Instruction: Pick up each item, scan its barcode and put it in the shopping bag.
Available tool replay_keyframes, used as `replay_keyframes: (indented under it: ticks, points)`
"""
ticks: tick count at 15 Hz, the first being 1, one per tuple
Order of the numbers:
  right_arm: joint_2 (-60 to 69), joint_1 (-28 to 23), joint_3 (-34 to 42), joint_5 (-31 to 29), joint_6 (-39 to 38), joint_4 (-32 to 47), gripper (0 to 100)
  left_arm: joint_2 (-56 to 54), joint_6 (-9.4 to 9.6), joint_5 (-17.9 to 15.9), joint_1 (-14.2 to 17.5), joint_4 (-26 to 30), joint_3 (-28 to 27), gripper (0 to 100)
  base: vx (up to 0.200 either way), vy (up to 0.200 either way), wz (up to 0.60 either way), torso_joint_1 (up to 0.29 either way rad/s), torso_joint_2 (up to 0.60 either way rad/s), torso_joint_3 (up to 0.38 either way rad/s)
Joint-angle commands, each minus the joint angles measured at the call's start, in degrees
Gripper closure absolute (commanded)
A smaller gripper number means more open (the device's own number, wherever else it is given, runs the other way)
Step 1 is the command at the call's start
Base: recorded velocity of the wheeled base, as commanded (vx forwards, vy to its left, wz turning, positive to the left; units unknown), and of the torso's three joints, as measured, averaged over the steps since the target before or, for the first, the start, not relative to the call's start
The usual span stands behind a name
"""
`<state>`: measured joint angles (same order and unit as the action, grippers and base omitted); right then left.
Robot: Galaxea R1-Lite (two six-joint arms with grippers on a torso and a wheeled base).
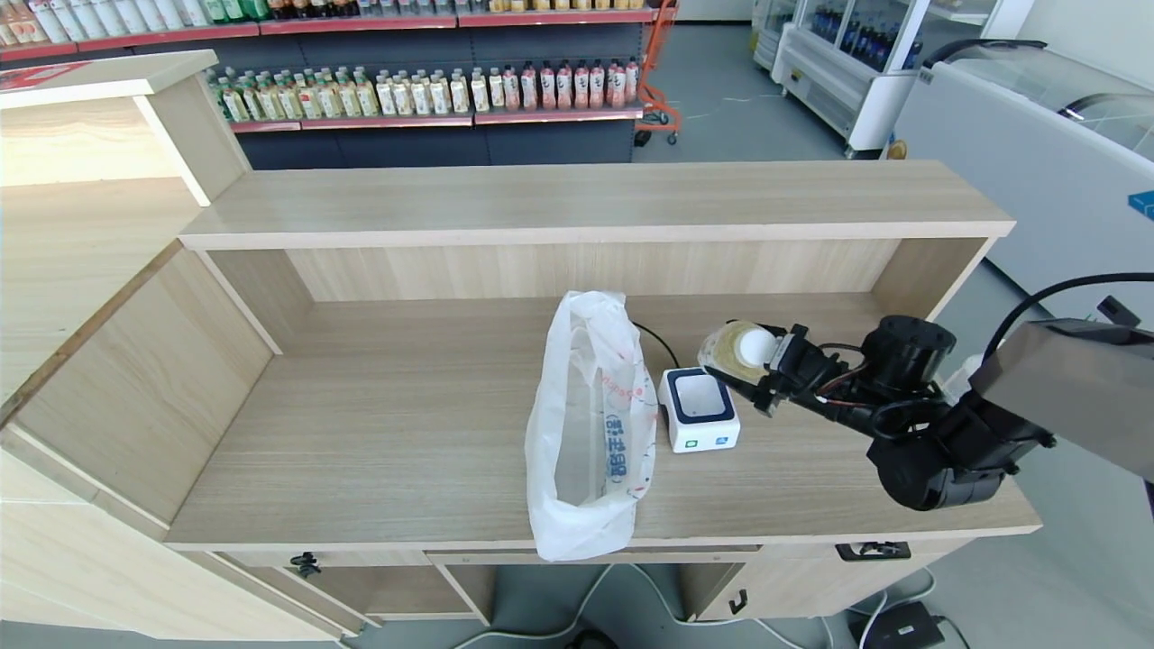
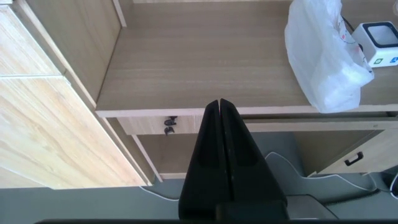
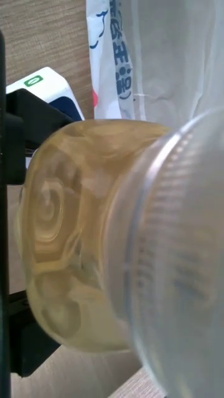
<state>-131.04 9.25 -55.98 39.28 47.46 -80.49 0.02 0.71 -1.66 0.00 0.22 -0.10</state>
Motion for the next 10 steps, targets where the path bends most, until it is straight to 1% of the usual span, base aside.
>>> replay_keyframes:
  ticks: [1, 10]
  points:
    - [-3.3, 0.0, -3.0, 0.9, 0.0, 0.1, 100, 0.1, 0.0, 0.0, 0.0, 0.0, 0.0, 100, 0.0, 0.0, 0.0, 0.0, 0.0, 0.0]
    - [-10.3, 0.6, -9.3, 1.6, -0.1, 0.2, 100, 0.0, 0.0, 0.0, 0.0, 0.0, 0.0, 100, 0.0, 0.0, 0.0, 0.0, 0.0, 0.0]
